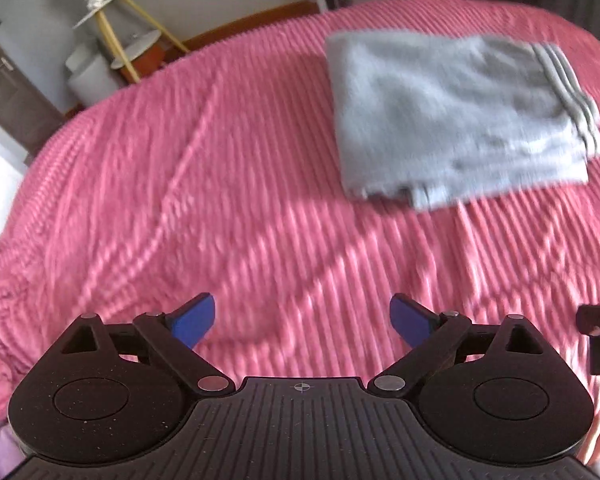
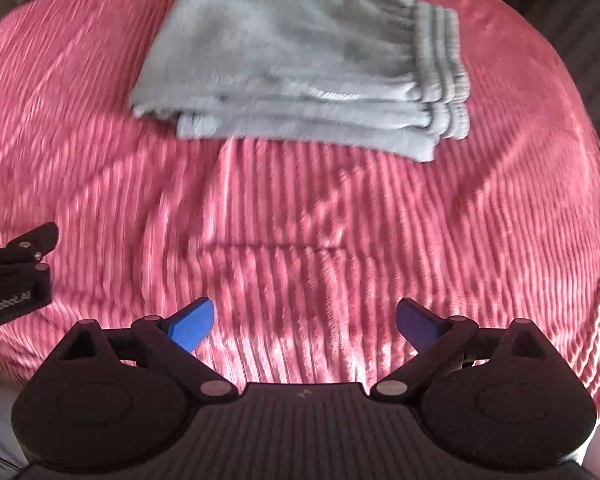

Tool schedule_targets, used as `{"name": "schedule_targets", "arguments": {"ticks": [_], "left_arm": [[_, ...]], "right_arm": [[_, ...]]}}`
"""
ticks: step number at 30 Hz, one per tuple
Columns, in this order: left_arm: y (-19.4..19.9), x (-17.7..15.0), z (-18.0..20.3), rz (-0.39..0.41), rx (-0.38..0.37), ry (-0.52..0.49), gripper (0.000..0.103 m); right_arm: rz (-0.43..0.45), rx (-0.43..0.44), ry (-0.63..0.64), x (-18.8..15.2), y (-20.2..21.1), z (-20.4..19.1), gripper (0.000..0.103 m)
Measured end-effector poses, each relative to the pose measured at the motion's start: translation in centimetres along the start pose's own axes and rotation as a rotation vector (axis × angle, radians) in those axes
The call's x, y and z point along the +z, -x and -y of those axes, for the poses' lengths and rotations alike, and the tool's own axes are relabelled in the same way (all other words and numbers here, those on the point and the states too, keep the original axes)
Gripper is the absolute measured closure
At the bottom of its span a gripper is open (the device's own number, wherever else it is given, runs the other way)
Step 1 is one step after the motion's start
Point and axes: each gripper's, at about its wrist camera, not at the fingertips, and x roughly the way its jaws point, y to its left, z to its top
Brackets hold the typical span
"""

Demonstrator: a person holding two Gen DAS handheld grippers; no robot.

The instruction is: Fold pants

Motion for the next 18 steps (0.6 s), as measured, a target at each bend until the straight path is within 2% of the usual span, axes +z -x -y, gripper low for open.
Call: {"name": "schedule_targets", "arguments": {"ticks": [5,8,10,13,18], "left_arm": [[1.5,4.9,-0.1,-0.033,-0.076,-0.001,0.005],[2.2,7.1,1.0,-0.036,-0.053,-0.043,0.005],[2.3,8.0,1.4,-0.051,-0.043,-0.053,0.005],[2.0,9.1,1.8,-0.07,-0.063,-0.043,0.005],[0.6,9.8,2.9,-0.115,-0.099,-0.038,0.005]], "right_arm": [[0.053,-0.004,-0.102,3.0,3.0,2.6,0.005],[0.033,0.04,-0.16,4.8,4.1,4.1,0.005],[0.046,0.06,-0.179,5.8,4.5,4.8,0.005],[0.056,0.028,-0.178,6.9,5.2,5.4,0.005],[0.071,0.025,-0.178,8.0,5.3,6.2,0.005]]}}
